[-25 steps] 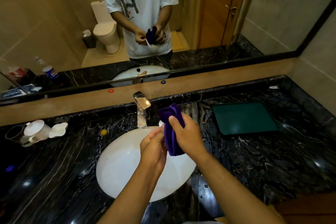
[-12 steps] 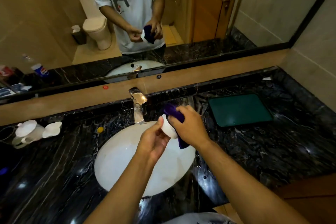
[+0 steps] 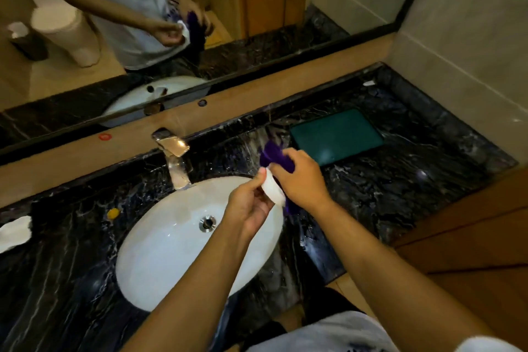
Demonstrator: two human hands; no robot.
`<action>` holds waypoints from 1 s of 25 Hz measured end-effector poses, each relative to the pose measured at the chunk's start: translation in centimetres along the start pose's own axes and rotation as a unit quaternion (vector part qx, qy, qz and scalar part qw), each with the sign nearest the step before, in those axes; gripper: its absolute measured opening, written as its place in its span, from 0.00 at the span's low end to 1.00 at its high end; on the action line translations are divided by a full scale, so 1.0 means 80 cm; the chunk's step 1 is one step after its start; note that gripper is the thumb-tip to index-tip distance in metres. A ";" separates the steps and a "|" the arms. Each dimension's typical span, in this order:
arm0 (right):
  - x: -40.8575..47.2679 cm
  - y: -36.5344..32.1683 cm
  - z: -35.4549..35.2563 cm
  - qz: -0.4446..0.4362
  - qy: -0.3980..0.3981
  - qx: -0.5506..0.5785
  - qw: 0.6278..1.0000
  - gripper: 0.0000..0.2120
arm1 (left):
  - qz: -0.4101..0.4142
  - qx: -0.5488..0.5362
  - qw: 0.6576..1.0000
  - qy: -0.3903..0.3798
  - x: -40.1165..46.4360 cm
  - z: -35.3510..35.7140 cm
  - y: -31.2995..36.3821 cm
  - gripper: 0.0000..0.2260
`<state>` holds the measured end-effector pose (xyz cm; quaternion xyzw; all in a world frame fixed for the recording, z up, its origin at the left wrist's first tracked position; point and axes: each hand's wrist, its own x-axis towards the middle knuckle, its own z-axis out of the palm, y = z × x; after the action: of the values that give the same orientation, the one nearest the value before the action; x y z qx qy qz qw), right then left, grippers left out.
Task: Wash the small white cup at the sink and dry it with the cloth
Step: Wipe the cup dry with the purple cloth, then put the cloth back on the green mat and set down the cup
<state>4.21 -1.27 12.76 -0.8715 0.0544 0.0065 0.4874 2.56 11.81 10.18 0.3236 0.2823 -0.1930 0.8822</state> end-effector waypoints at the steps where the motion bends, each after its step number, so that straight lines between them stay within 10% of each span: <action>1: -0.001 0.012 -0.007 0.021 -0.003 0.022 1.000 0.08 | -0.008 0.008 1.000 0.005 0.010 0.010 -0.006 0.09; 6: 0.030 0.074 -0.072 0.063 -0.076 0.187 0.977 0.08 | -0.030 0.011 0.999 0.031 0.069 0.053 -0.027 0.09; 9: 0.097 0.122 -0.117 0.102 0.013 0.211 0.972 0.06 | -0.012 0.049 0.997 0.051 0.110 0.097 -0.044 0.10; 12: 0.184 0.181 -0.158 0.122 0.114 0.022 0.986 0.10 | 0.046 0.160 0.982 0.090 0.150 0.133 -0.053 0.08; 17: 0.307 0.255 -0.180 0.076 0.058 -0.241 0.966 0.23 | 0.085 0.185 0.971 0.125 0.186 0.159 -0.056 0.05; 22: 0.330 0.288 -0.169 0.088 -0.073 -0.309 0.944 0.35 | 0.032 0.090 0.989 0.110 0.191 0.168 -0.058 0.18; 25: 0.309 0.270 -0.164 0.031 -0.016 -0.274 0.961 0.37 | 0.024 0.064 0.990 0.124 0.194 0.175 -0.057 0.18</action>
<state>26.04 -25.79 -0.25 -0.9693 0.0695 0.0504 0.2302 17.28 -3.39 7.23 0.4077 0.3689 -0.1480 0.8221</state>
